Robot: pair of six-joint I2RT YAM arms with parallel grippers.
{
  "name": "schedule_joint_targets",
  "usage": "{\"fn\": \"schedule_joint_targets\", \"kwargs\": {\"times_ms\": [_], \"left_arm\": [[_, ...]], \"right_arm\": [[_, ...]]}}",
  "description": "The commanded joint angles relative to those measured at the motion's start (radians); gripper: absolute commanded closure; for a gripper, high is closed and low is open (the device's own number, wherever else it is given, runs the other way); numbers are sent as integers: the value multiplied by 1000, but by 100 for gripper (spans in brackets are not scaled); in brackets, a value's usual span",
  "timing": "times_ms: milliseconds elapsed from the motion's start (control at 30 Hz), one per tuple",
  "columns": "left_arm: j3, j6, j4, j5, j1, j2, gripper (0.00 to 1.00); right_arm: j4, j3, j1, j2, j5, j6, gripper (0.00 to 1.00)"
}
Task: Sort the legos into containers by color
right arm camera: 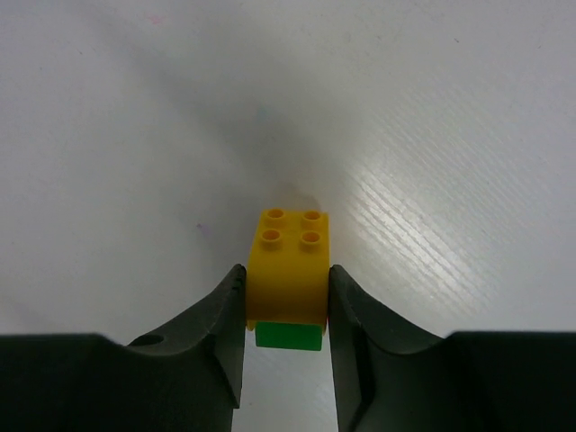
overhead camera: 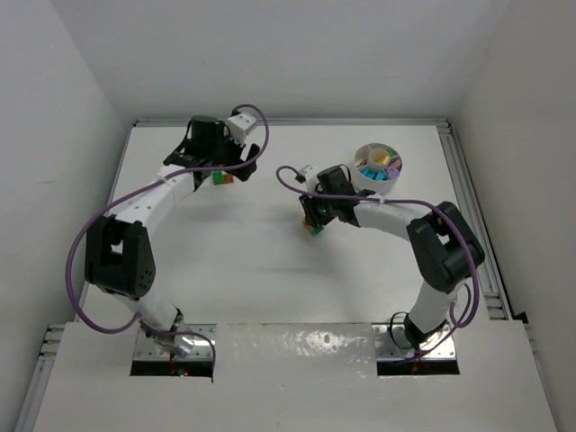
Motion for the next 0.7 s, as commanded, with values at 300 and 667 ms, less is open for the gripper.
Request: {"fn": "schedule_joint_targets", "kwargs": {"times_ms": [300,667], "left_arm": [[-145,100,287,54,-8,-165,18],[-576,630,1278,-120,-106,-162,15]], "right_arm": [[2,418,-85,-15,224,529,100],[179,564,-25,57,212,950,100]]}}
